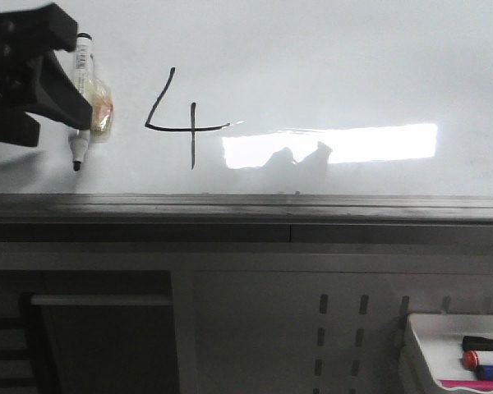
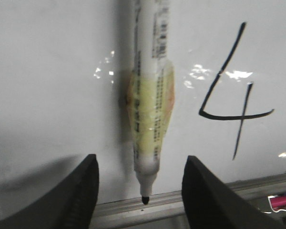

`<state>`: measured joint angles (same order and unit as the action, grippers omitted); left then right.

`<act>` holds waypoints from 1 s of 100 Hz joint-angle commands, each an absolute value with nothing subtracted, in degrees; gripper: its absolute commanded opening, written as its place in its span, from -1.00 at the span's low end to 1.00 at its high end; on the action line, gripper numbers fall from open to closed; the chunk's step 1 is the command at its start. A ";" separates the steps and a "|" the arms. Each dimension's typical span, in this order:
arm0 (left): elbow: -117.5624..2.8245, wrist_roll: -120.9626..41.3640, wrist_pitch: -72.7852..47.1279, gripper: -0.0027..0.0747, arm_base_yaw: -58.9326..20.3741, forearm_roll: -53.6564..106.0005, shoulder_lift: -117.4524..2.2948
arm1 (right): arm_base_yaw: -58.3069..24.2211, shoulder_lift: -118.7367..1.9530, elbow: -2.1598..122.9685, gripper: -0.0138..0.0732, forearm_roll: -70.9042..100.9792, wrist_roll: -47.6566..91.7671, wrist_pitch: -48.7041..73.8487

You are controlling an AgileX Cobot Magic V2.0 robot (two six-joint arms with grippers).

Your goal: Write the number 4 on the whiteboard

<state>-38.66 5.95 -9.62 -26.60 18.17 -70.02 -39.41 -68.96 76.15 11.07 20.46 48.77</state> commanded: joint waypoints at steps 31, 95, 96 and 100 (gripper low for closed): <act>-29.93 6.66 -1.30 -0.98 -28.62 8.15 -42.94 | -39.08 -41.86 47.88 -0.83 11.12 20.72 18.85; -17.34 6.66 -2.15 -0.98 -29.66 5.31 -25.40 | -39.08 -17.80 25.65 -0.83 11.12 20.72 16.01; -17.34 6.66 -2.15 -0.98 -29.66 5.31 -25.40 | -39.08 -17.80 25.65 -0.83 11.12 20.72 16.01; -17.34 6.66 -2.15 -0.98 -29.66 5.31 -25.40 | -39.08 -17.80 25.65 -0.83 11.12 20.72 16.01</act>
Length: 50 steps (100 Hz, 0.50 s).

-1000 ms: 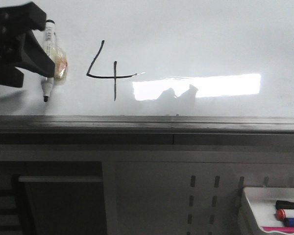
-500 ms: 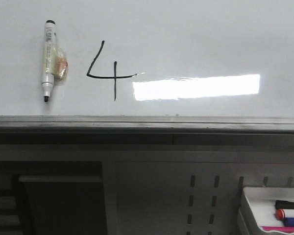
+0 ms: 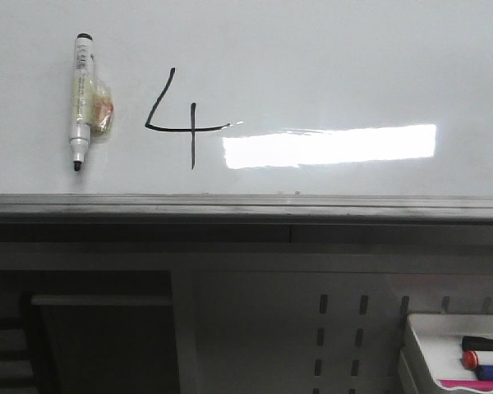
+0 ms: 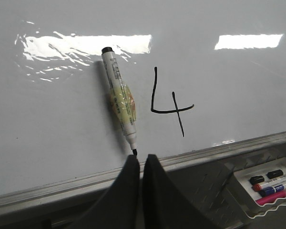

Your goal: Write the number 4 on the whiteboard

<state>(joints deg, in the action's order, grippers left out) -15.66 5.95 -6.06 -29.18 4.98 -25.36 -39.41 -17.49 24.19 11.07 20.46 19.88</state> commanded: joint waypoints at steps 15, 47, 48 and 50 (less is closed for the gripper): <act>-17.34 6.66 -2.15 -0.98 -29.66 5.31 -25.40 | -39.08 -17.80 25.65 -0.83 11.12 20.72 16.01; -15.67 6.66 -2.54 -0.98 -29.20 5.31 -24.68 | -39.08 -17.80 25.65 -0.83 11.12 20.72 16.01; -15.65 6.66 -2.52 -0.98 -29.08 5.31 -24.22 | -39.08 -17.80 25.65 -0.83 11.12 20.72 16.01; -15.32 6.66 -2.68 -0.98 -28.66 5.31 -23.37 | -39.08 -17.80 25.55 -0.83 11.12 20.72 16.01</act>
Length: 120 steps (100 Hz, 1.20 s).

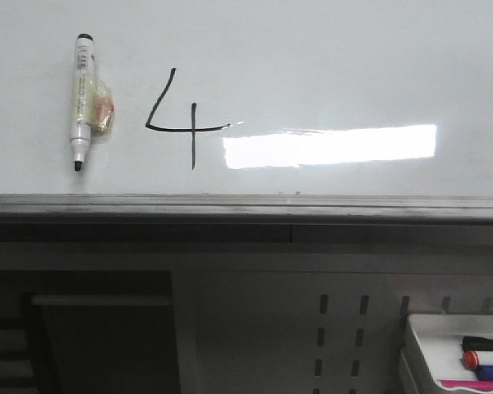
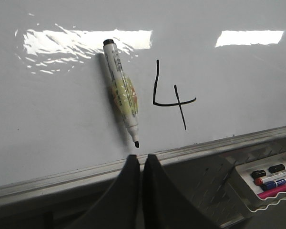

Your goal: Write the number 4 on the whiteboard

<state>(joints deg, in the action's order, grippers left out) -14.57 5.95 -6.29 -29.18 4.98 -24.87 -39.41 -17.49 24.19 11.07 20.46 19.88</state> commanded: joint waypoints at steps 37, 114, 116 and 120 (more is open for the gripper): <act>-3.63 4.98 -2.80 -0.98 -10.76 -0.48 -3.37 | -39.08 -17.80 25.55 -0.83 11.12 20.72 16.01; 2.28 4.34 -16.62 -0.98 0.76 -3.28 1.80 | -39.08 -17.80 25.55 -0.83 11.12 20.72 16.00; 2.28 4.34 -16.62 -0.98 0.76 -3.28 1.80 | -39.08 -17.80 25.55 -0.83 11.12 20.72 16.00; 2.28 4.23 -16.62 -0.98 0.76 -3.28 1.80 | -39.08 -17.80 25.55 -0.83 11.12 20.72 16.00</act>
